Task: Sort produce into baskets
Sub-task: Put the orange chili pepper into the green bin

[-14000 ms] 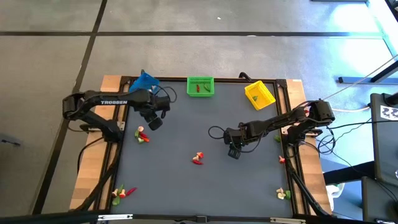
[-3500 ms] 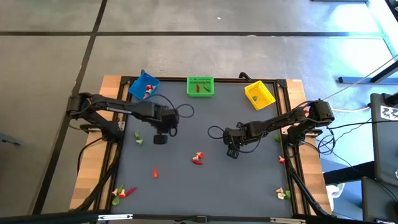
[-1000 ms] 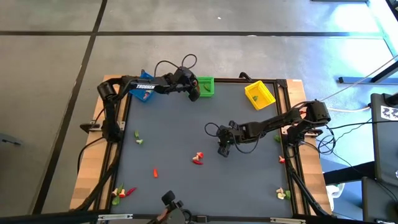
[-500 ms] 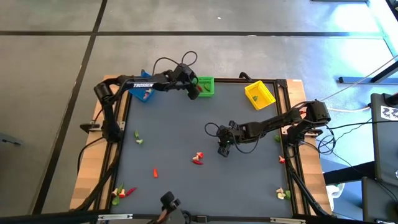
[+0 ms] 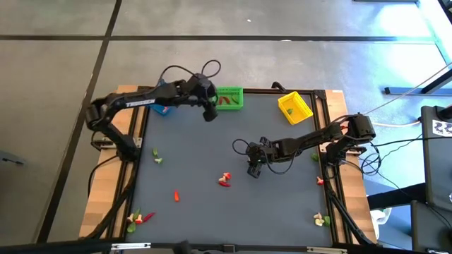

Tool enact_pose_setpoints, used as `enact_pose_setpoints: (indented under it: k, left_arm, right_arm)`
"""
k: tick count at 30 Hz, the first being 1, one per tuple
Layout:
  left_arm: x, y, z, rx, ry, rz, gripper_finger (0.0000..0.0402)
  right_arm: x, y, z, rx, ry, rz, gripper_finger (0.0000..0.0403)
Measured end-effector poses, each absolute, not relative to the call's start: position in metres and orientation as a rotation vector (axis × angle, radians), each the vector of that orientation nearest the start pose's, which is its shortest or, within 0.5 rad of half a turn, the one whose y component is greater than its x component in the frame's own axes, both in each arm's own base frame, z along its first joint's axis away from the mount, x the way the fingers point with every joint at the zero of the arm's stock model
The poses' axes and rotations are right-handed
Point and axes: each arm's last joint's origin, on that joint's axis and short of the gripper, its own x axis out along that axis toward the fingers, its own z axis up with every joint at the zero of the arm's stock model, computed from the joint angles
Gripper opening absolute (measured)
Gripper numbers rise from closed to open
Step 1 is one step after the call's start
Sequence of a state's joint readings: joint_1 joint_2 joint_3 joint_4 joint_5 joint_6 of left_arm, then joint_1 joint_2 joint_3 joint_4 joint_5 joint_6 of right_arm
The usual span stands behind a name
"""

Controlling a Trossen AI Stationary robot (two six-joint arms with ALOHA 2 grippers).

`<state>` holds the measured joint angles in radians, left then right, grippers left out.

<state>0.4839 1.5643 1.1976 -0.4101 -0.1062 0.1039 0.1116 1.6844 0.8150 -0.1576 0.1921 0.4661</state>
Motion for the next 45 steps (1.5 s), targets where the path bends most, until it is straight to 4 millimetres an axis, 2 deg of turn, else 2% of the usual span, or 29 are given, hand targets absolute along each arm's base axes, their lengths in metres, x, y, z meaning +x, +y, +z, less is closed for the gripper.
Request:
enact_pose_setpoints:
  k: [6,14,20,28,38,45]
  left_arm:
    - [0.283,0.124,0.285,-0.033,0.878,0.431,0.0191]
    - [0.268,0.080,0.291,-0.018,1.019,0.315,0.0191]
    - [0.265,0.046,0.286,0.059,1.136,0.180,0.0191]
    - [0.262,0.003,0.283,0.154,1.204,0.027,0.0191]
    - [0.253,-0.039,0.280,0.260,1.261,-0.199,0.0191]
    - [0.243,-0.067,0.261,0.370,1.297,-0.387,0.0191]
  right_arm:
    - [0.302,0.028,0.135,0.270,0.974,-0.306,0.0175]
    - [0.302,0.029,0.135,0.284,0.982,-0.283,0.0175]
    - [0.302,0.029,0.135,0.284,0.981,-0.283,0.0175]
    - [0.302,0.029,0.135,0.284,0.981,-0.283,0.0175]
    - [0.302,0.029,0.135,0.284,0.981,-0.283,0.0175]
    - [0.302,0.029,0.135,0.280,0.981,-0.283,0.0175]
